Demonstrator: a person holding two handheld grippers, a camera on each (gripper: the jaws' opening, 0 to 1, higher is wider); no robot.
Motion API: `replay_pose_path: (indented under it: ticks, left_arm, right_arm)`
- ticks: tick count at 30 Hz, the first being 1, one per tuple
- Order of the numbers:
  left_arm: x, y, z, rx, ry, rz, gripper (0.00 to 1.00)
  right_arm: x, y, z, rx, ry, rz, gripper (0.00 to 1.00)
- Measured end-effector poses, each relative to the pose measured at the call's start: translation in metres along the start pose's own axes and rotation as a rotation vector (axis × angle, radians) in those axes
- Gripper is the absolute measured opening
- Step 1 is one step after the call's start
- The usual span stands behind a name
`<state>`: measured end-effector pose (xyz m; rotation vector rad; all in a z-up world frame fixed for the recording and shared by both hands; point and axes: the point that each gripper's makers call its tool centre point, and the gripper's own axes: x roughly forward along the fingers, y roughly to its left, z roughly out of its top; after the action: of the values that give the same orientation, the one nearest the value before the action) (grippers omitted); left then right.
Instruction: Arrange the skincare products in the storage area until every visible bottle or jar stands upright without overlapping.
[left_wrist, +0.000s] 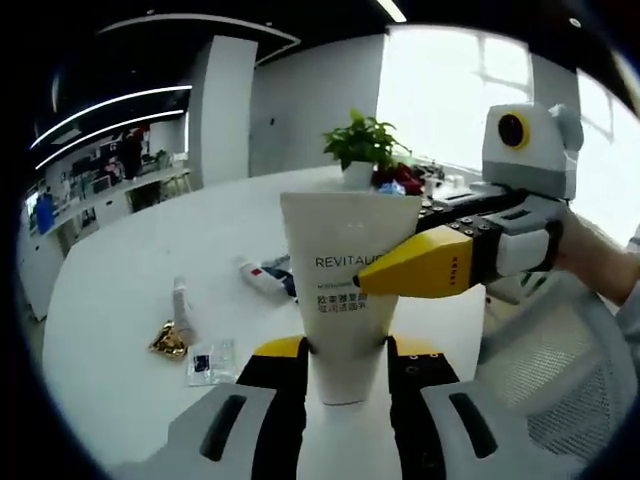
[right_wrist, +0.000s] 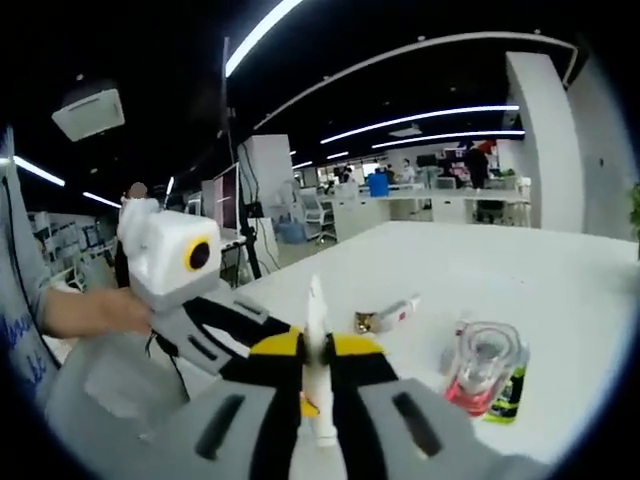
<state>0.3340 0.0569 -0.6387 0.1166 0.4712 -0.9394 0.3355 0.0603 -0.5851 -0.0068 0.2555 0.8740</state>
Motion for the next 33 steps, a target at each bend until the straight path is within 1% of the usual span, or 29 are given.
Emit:
replay_pose_path:
  ticks: [4,7,8,9,12,14,15,16,17,20,23,26,30,32,33]
  left_arm:
    - [0.0,-0.003,-0.002,0.011,0.009,-0.021,0.27]
    - [-0.002,-0.003,-0.001,0.016,0.019,-0.049,0.26]
    - [-0.002,-0.004,-0.003,0.028,0.03,-0.064,0.27]
    - [-0.003,-0.002,-0.003,0.032,0.032,-0.061,0.28]
    - [-0.004,-0.003,-0.003,0.078,0.043,-0.089,0.31]
    - [-0.005,-0.002,-0.004,0.113,0.056,-0.105,0.31]
    - [-0.005,-0.001,-0.006,0.129,0.066,-0.113,0.31]
    - [-0.005,-0.001,-0.006,0.139,0.069,-0.12,0.3]
    - [-0.004,-0.004,-0.008,0.156,0.078,-0.148,0.3]
    - [-0.002,-0.008,-0.009,0.18,0.082,-0.19,0.29]
    - [0.0,-0.007,-0.01,0.192,0.091,-0.193,0.29]
    - [0.001,-0.011,-0.01,0.202,0.085,-0.229,0.27]
    - [0.001,-0.019,-0.011,0.232,0.084,-0.283,0.25]
    - [0.002,-0.02,-0.011,0.239,0.082,-0.289,0.24]
    - [0.002,-0.023,-0.011,0.248,0.078,-0.303,0.23]
  right_arm:
    - [-0.001,0.0,0.0,-0.026,0.008,0.03,0.07]
    - [-0.002,0.0,0.001,-0.049,0.015,0.055,0.07]
    - [-0.002,0.0,0.0,-0.062,0.019,0.064,0.07]
    - [-0.003,-0.001,0.0,-0.073,0.024,0.069,0.07]
    - [-0.004,-0.001,-0.002,-0.112,0.032,0.089,0.07]
    - [-0.005,-0.001,-0.002,-0.121,0.032,0.106,0.07]
    - [-0.006,0.001,-0.001,-0.132,0.028,0.132,0.07]
    - [-0.006,0.002,0.0,-0.129,0.021,0.143,0.07]
    - [-0.007,0.005,0.001,-0.13,0.01,0.17,0.07]
    - [-0.008,0.006,-0.001,-0.135,0.011,0.205,0.07]
    - [-0.008,0.005,-0.006,-0.152,0.033,0.22,0.07]
    - [-0.012,0.005,-0.005,-0.136,0.012,0.252,0.07]
    - [-0.018,0.012,-0.001,-0.108,-0.035,0.328,0.07]
    - [-0.019,0.011,-0.002,-0.108,-0.046,0.34,0.07]
    - [-0.019,0.011,-0.002,-0.108,-0.048,0.347,0.07]
